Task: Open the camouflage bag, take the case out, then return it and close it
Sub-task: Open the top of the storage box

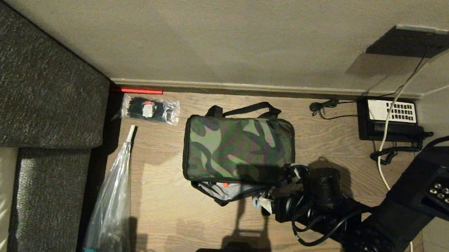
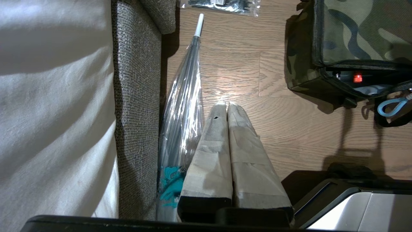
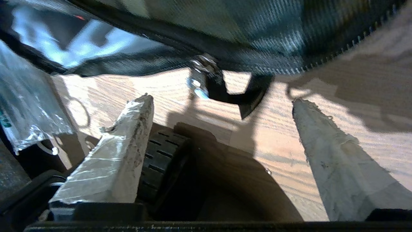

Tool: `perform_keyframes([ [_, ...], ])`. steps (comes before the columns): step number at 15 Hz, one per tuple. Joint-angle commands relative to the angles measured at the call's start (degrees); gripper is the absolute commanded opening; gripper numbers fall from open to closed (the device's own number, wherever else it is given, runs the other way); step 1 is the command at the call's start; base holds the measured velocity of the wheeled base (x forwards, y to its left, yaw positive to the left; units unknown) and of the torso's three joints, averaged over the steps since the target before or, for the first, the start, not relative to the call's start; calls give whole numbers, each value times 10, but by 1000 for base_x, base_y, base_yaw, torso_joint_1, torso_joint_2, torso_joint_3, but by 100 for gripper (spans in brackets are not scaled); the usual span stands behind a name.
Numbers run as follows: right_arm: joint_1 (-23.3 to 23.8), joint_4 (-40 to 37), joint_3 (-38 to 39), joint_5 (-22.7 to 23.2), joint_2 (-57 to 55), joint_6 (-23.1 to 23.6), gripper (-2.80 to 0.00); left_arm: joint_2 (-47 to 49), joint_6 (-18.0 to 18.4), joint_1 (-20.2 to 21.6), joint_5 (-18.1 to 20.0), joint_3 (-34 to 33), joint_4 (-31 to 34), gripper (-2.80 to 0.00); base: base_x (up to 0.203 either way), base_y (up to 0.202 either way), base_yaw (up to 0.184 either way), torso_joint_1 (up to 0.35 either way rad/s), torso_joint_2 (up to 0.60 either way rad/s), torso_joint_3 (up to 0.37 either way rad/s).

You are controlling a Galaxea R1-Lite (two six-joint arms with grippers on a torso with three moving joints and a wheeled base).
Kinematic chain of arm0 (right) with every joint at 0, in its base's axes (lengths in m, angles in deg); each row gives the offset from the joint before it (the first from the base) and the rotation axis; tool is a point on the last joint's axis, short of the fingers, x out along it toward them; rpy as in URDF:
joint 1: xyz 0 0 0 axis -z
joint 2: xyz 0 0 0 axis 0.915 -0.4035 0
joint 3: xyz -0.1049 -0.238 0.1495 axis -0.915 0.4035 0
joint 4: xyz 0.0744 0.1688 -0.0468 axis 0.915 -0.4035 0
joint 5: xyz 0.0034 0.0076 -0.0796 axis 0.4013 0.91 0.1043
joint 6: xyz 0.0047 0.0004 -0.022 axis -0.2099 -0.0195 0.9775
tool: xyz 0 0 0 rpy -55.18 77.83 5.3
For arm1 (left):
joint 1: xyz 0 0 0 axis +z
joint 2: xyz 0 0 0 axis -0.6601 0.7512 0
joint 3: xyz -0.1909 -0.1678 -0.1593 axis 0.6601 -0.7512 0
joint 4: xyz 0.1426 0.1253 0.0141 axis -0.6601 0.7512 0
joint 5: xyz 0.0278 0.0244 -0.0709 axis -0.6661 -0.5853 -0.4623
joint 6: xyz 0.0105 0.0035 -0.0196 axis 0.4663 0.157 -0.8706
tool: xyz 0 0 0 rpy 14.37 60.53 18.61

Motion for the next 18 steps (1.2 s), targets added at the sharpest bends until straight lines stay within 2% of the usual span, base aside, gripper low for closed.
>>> perform_keyframes([
  [1,1,6,-5,-1,-16,0,0,-1,0,0,0,-1,0,-280,0,0,0,0,0,0],
  [4,1,12,-16,-5,-34,0,0,0,0,0,0,-1,0,-280,0,0,0,0,0,0],
  [6,8,49,-21,-10,-47,6,0,-1,0,0,0,-1,0,-280,0,0,0,0,0,0],
  [10,51,58,-14,-12,-38,69,0,-1,0,0,0,-2,0,-280,0,0,0,0,0,0],
  [15,78,51,6,-12,11,88,0,-1,-1,0,0,-1,0,-280,0,0,0,0,0,0],
  [18,80,18,27,-10,60,85,0,-1,0,0,0,-2,0,-280,0,0,0,0,0,0],
])
